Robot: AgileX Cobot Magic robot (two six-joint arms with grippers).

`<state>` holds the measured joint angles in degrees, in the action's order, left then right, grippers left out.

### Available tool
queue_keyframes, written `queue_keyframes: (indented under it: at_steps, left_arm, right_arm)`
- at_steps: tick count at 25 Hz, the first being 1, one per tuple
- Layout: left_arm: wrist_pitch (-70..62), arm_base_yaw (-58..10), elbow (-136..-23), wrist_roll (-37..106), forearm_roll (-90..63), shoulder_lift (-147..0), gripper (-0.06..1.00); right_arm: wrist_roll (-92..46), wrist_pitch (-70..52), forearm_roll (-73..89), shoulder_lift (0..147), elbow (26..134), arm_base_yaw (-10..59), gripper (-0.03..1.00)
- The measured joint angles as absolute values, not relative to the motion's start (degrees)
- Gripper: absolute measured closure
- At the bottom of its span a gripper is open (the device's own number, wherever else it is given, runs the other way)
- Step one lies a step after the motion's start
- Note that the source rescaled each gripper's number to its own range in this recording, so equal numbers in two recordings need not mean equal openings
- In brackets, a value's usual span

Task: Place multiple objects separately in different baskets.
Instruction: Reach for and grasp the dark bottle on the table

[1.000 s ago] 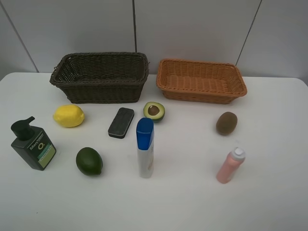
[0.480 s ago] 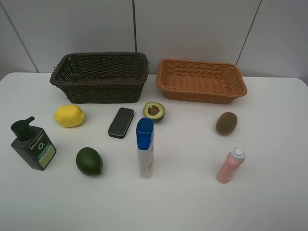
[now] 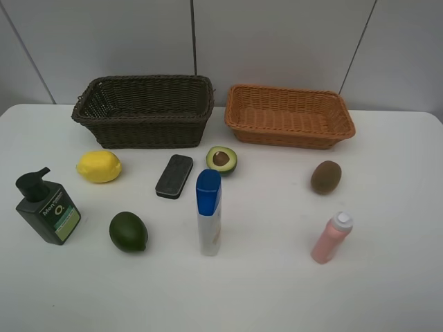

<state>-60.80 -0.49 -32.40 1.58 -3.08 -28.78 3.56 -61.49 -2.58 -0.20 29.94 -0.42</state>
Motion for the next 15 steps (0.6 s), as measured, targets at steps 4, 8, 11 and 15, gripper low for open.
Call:
queue_keyframes:
  at_steps: [4, 8, 11, 15]
  left_arm:
    - [-59.95, -0.49, -37.25, 3.23, -2.84, -45.32, -0.05]
    - [-59.44, -0.49, -43.06, 6.68, -2.84, -61.1, -0.05]
    - [-59.24, -0.49, -46.76, 8.04, -2.84, -71.23, -0.05]
    - [-58.56, -0.49, -50.69, 9.31, -2.9, -81.52, -0.05]
  right_arm:
    - [3.56, -61.49, -2.58, -0.2, 29.94, -0.42, -0.03]
    - [3.56, -61.49, -2.58, -0.2, 29.94, -0.42, -0.03]
    - [3.56, -61.49, -2.58, -0.2, 29.94, -0.42, -0.03]
    - [3.56, -61.49, -2.58, -0.2, 29.94, -0.42, -0.03]
